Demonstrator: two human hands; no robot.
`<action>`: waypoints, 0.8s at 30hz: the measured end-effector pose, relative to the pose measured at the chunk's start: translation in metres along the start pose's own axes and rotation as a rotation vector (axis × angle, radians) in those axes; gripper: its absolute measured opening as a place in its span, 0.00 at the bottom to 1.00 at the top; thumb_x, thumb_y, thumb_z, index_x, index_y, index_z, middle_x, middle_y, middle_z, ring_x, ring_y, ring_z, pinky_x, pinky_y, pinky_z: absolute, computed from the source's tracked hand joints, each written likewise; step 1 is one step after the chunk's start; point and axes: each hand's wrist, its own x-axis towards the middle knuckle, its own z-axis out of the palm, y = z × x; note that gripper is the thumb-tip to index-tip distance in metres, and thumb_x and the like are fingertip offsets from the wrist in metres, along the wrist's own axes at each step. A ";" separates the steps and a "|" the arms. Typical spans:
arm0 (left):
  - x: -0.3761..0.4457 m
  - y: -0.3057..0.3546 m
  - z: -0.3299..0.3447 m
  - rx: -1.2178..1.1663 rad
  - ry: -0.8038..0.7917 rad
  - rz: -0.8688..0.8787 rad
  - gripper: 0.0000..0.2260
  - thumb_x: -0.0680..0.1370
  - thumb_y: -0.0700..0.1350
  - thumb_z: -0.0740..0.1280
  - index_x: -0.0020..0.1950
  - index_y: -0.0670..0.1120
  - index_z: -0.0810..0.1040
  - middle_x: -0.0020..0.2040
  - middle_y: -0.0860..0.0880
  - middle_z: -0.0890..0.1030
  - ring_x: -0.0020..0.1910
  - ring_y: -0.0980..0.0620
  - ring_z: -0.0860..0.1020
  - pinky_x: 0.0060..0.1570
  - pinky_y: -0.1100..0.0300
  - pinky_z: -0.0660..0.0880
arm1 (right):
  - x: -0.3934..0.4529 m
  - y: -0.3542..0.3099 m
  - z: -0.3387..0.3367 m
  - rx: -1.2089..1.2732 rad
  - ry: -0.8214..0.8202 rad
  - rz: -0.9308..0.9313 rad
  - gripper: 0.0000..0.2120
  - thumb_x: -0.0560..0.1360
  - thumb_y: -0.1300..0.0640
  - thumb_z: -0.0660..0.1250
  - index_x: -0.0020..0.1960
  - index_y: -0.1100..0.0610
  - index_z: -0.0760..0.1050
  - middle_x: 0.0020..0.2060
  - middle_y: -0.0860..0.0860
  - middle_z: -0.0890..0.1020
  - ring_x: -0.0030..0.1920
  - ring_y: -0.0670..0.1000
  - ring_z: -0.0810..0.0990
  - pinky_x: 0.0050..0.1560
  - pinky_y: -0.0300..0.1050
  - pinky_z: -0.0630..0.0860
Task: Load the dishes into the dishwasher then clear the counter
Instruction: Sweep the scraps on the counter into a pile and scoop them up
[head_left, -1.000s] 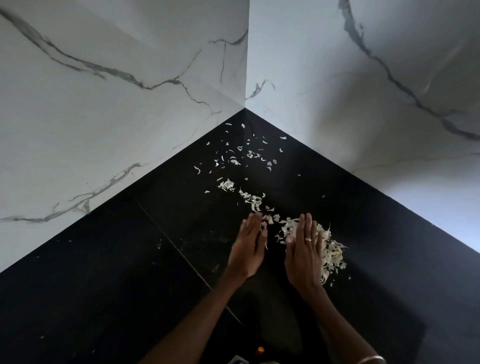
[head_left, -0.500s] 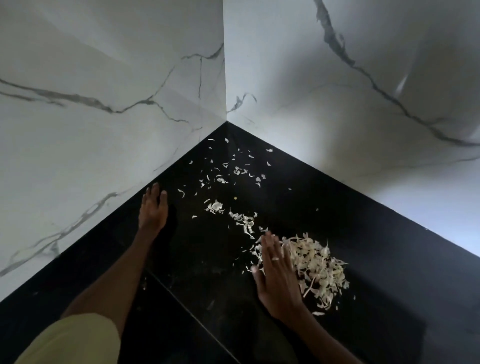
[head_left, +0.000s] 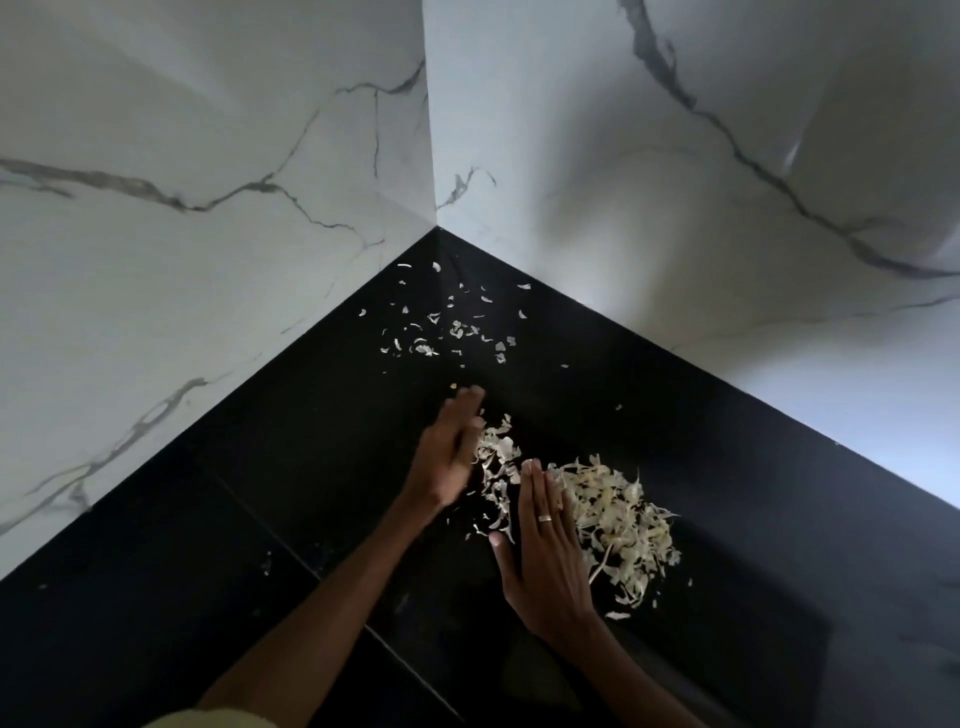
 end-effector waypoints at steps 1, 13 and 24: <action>0.011 -0.007 -0.015 0.012 0.072 -0.030 0.22 0.83 0.54 0.55 0.75 0.48 0.67 0.72 0.45 0.71 0.74 0.54 0.66 0.76 0.47 0.58 | 0.001 0.002 -0.001 -0.008 0.004 0.002 0.38 0.81 0.42 0.53 0.80 0.59 0.40 0.80 0.53 0.42 0.79 0.52 0.41 0.77 0.55 0.48; 0.149 -0.101 -0.130 0.356 0.132 -0.275 0.24 0.83 0.54 0.55 0.78 0.45 0.62 0.78 0.43 0.62 0.78 0.45 0.58 0.77 0.50 0.53 | 0.043 -0.013 0.016 -0.083 -0.048 -0.052 0.41 0.80 0.34 0.50 0.80 0.59 0.42 0.79 0.53 0.40 0.79 0.51 0.39 0.78 0.55 0.46; 0.024 -0.023 -0.006 0.165 -0.230 0.146 0.20 0.85 0.48 0.52 0.75 0.43 0.67 0.76 0.48 0.66 0.77 0.57 0.60 0.77 0.57 0.53 | 0.078 -0.013 0.020 -0.118 -0.055 -0.027 0.43 0.79 0.31 0.47 0.79 0.61 0.40 0.79 0.56 0.40 0.79 0.53 0.39 0.78 0.58 0.49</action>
